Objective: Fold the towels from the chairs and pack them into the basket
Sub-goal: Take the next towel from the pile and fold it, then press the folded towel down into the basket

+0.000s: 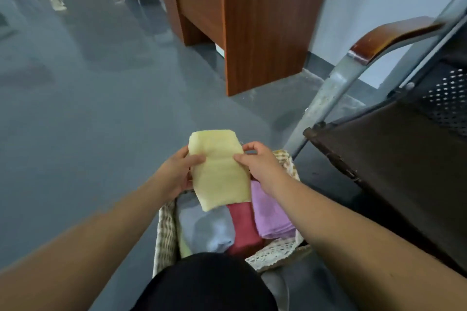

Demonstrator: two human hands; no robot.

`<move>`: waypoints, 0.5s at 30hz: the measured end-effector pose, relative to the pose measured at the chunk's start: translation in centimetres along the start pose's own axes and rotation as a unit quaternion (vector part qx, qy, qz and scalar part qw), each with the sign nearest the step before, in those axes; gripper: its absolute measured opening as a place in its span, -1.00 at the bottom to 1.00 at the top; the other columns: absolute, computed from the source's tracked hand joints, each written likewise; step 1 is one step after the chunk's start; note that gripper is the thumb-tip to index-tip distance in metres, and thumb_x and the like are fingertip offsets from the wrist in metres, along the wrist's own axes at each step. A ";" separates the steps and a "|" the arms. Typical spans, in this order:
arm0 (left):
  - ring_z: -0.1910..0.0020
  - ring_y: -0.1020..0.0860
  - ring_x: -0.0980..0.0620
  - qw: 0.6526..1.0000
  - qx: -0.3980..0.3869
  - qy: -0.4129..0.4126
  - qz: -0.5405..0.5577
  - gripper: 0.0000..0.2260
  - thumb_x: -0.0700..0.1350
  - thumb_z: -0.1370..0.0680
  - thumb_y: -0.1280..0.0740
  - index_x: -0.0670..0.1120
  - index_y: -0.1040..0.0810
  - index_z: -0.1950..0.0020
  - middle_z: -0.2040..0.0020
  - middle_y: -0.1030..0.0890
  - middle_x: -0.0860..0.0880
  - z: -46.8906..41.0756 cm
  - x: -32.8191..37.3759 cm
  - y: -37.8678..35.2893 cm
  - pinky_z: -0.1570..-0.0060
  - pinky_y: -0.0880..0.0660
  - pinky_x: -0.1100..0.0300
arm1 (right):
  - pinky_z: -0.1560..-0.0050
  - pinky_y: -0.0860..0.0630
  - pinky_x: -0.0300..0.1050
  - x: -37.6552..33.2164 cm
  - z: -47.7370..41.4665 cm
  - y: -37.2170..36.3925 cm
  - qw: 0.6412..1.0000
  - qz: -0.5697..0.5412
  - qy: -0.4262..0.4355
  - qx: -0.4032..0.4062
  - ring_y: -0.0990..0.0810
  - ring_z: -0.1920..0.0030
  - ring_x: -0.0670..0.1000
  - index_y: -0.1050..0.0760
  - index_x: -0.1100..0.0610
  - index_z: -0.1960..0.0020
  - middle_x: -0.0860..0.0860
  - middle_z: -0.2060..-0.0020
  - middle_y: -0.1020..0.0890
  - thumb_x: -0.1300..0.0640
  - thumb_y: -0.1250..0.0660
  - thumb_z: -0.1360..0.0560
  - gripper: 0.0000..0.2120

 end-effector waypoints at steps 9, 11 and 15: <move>0.04 -0.60 -0.08 0.922 0.113 0.104 -0.354 -0.78 -0.17 -0.59 -0.26 -0.05 -0.41 -0.24 -0.08 -0.57 -0.12 2.0 -9.8 5.6 0.18 -0.65 0.02 | 0.18 -0.51 -0.05 10.8 0.3 -6.2 0.967 0.215 -0.098 -0.093 -0.50 0.29 -0.01 -0.42 0.10 0.24 0.04 0.30 -0.55 0.13 -0.50 -0.47 -0.74; 0.11 -0.59 -0.07 0.904 0.143 0.088 -0.392 -0.75 -0.20 -0.58 -0.21 -0.03 -0.37 -0.25 0.01 -0.55 -0.10 2.0 -9.8 6.1 0.12 -0.63 -0.02 | 0.10 -0.50 -0.07 11.5 0.5 -6.6 0.969 0.214 -0.089 -0.088 -0.53 0.22 -0.03 -0.46 0.11 0.18 0.01 0.23 -0.58 0.12 -0.50 -0.46 -0.79; 0.13 -0.54 0.01 0.861 0.107 0.013 -0.497 -0.55 -0.27 -0.57 -0.19 0.05 -0.26 -0.41 0.02 -0.48 -0.03 1.2 -9.5 4.2 0.30 -0.42 0.21 | 0.00 -0.47 -0.20 11.6 2.1 -7.7 0.945 0.257 -0.051 -0.195 -0.52 -0.15 -0.01 -0.42 0.05 -0.35 -0.01 -0.21 -0.54 0.10 -0.51 -0.44 -0.48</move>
Point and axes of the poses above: each hand's wrist, its own z-axis away from the middle knuckle, its own y-axis out of the back of the hand, x = y × z, the point moved 9 cm from there along -z, towards the middle knuckle
